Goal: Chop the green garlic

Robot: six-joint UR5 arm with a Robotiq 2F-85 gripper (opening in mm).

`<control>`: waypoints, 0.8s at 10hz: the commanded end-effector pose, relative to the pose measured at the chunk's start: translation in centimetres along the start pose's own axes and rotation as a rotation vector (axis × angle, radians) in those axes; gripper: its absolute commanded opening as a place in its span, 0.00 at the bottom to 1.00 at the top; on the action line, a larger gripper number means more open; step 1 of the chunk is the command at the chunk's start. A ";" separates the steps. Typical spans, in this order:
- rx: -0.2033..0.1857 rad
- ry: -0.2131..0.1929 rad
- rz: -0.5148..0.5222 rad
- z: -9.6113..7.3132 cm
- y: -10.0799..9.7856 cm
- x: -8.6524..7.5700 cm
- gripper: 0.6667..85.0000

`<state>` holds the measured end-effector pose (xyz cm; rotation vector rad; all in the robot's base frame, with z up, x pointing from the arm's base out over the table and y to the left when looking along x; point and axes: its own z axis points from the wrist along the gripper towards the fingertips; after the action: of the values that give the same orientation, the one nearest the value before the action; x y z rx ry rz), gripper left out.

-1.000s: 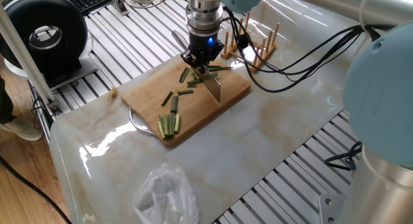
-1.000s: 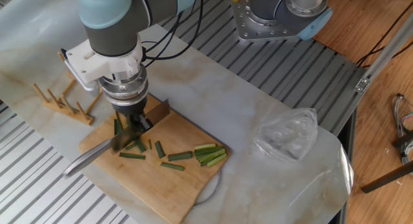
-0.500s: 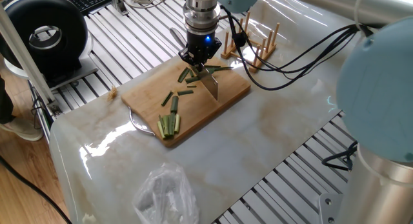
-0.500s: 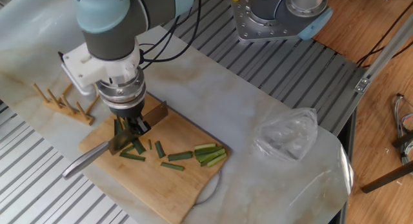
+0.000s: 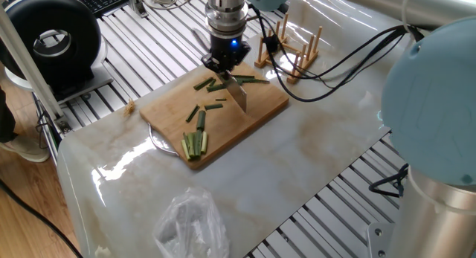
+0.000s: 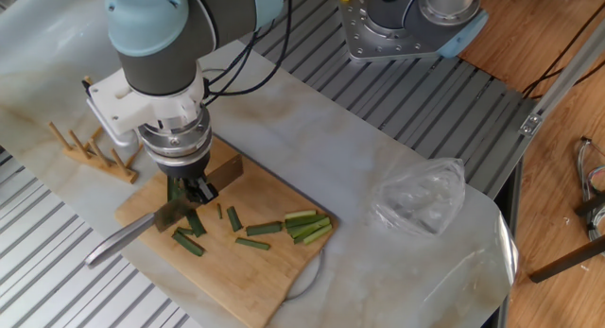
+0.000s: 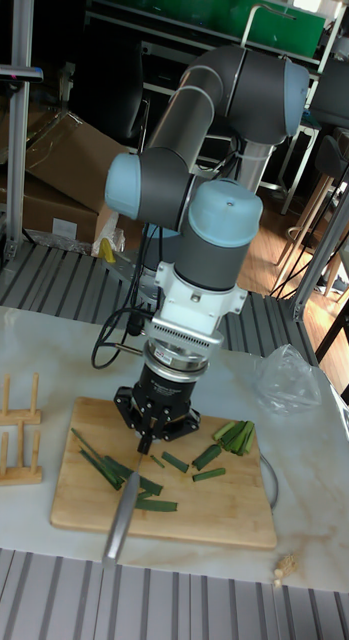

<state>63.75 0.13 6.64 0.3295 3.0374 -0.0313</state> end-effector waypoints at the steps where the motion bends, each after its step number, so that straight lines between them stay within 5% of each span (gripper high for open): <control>1: -0.007 -0.004 0.013 0.5 0.5 -0.6 0.01; 8: 0.006 0.007 -0.012 -0.3 -0.4 -0.7 0.01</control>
<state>64.35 -0.10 6.46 0.3198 3.0391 -0.0473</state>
